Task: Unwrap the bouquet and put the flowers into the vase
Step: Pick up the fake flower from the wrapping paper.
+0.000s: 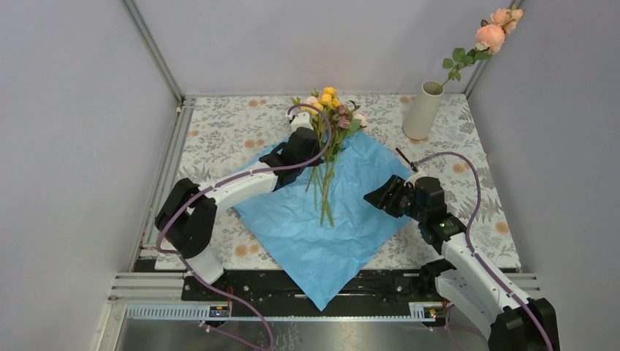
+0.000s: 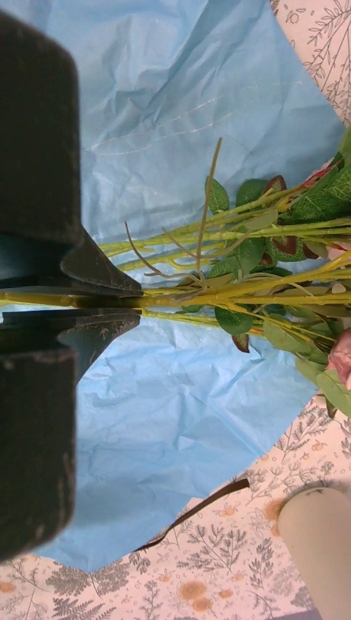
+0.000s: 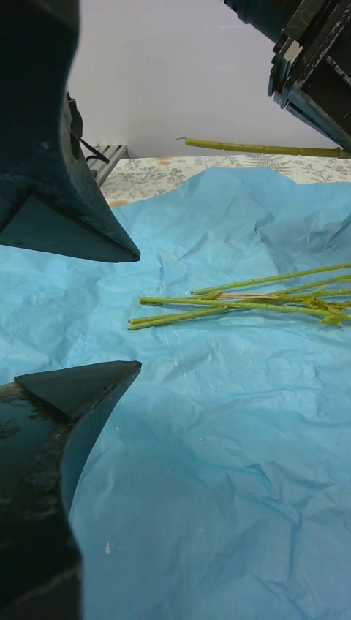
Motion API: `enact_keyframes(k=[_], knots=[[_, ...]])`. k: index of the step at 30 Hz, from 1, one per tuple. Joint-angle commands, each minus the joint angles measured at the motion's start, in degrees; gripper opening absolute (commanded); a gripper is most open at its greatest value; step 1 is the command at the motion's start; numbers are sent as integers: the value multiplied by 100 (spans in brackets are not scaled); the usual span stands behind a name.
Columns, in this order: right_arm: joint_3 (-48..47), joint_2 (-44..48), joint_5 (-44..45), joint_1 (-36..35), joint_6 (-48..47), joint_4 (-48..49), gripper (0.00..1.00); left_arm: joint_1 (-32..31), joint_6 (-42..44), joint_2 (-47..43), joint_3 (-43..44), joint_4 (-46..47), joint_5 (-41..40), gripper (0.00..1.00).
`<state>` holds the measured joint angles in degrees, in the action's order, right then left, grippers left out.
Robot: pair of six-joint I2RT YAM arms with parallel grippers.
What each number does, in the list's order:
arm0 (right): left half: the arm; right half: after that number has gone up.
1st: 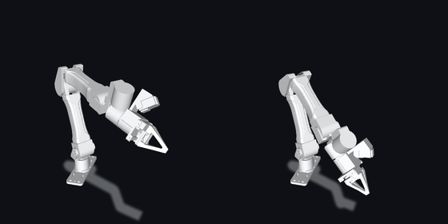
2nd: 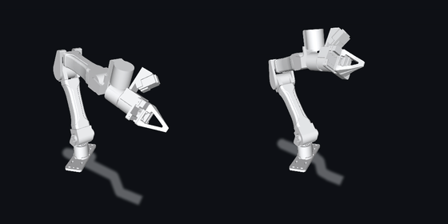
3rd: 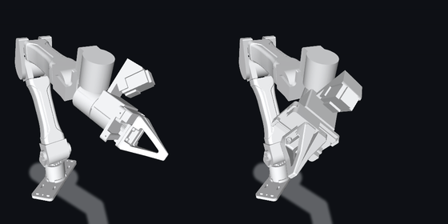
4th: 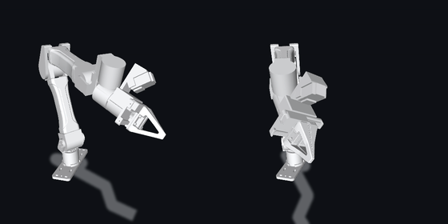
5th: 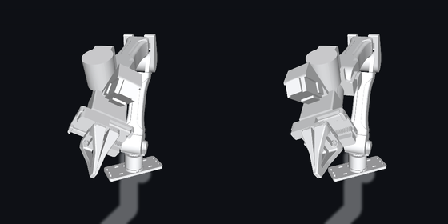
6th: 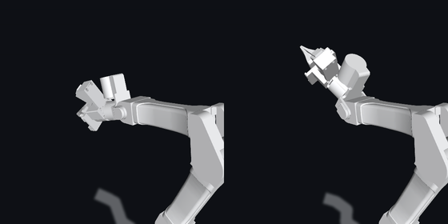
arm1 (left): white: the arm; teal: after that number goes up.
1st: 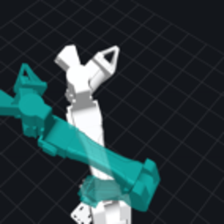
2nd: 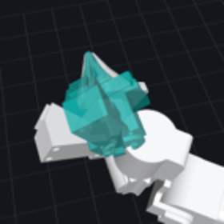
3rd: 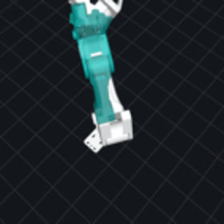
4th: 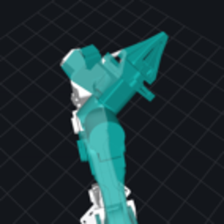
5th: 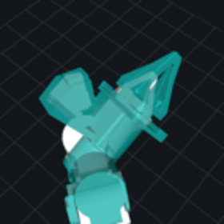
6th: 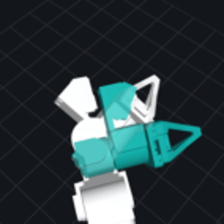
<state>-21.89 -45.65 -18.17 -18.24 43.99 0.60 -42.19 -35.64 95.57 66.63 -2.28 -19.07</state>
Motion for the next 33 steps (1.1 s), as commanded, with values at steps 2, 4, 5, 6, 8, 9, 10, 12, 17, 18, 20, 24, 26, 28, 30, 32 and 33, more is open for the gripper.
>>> enact_keyframes(k=[2, 4, 5, 6, 8, 9, 10, 12, 17, 18, 20, 24, 26, 28, 30, 32, 33], knots=[[-70, 92, -63, -39, -24, -25, 59, 155, 15, -261, 85, 655, 387, 0], [-76, 78, -63, -39, -20, -25, 58, 183, 61, -280, 93, 737, 425, 0], [-78, 81, -63, -42, -14, -25, 58, 199, 60, -295, 93, 761, 450, 0], [-83, 66, -63, -40, -13, -25, 58, 221, 55, -302, 101, 783, 493, 0], [-87, 64, -57, -39, -14, -25, 58, 261, 44, -364, 90, 844, 557, 0], [-87, 63, -48, -44, -13, -25, 58, 266, 60, -405, 58, 928, 580, 0], [-87, 61, -40, -41, -17, -25, 58, 267, 83, -446, 33, 988, 572, 0], [-87, 59, -29, -39, -14, -25, 58, 282, 123, -496, 6, 1088, 508, 0], [-71, 46, -24, -39, -13, -25, 58, 362, 141, -593, 2, 1335, 486, 0], [-78, 47, -20, -39, -13, -25, 58, 374, 143, -592, 30, 1358, 491, 0], [-66, 43, -11, -39, -15, -25, 58, 402, 153, -612, 64, 1421, 507, 0], [-88, 67, 5, -39, 33, -25, 58, 452, 137, -713, 67, 1581, 555, 0], [-112, 90, 13, -39, 75, -25, 58, 481, 104, -842, -4, 1708, 598, 0], [-143, 109, 39, -39, 115, -25, 58, 492, 86, -974, -105, 1855, 621, 0], [-184, 116, 51, -39, 147, -26, 59, 506, 56, -1100, -195, 1934, 666, 0], [-218, 97, 46, -39, 177, -25, 59, 517, 38, -1179, -242, 1912, 736, 0], [-225, 92, 38, -39, 192, -13, 59, 519, 11, -1217, -266, 1866, 767, 0]])
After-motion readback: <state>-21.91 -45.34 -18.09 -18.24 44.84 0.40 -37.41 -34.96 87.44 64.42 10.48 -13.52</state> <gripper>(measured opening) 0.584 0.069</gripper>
